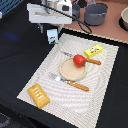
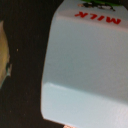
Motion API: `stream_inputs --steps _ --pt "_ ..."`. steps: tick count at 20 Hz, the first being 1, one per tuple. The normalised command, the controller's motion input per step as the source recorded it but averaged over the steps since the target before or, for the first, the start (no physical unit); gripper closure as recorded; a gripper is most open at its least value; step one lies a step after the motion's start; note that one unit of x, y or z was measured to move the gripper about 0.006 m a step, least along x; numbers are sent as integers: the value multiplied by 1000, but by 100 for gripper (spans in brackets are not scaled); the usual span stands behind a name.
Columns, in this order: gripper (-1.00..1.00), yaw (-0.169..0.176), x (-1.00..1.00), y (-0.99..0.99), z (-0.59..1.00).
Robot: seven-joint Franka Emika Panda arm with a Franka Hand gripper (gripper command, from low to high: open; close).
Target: Interact with the objects in diverse but meaningful ways.
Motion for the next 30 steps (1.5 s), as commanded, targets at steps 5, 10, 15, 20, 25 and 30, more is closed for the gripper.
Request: stream_inputs --steps 5,10,15,20,25,30 --pt "100 106 -245 -150 -76" --pt "100 99 -182 -138 -24" --pt "100 93 -146 -154 0" --pt "100 26 -78 -256 267" --pt "100 -181 1 -394 999" --pt "100 -269 0 -185 915"
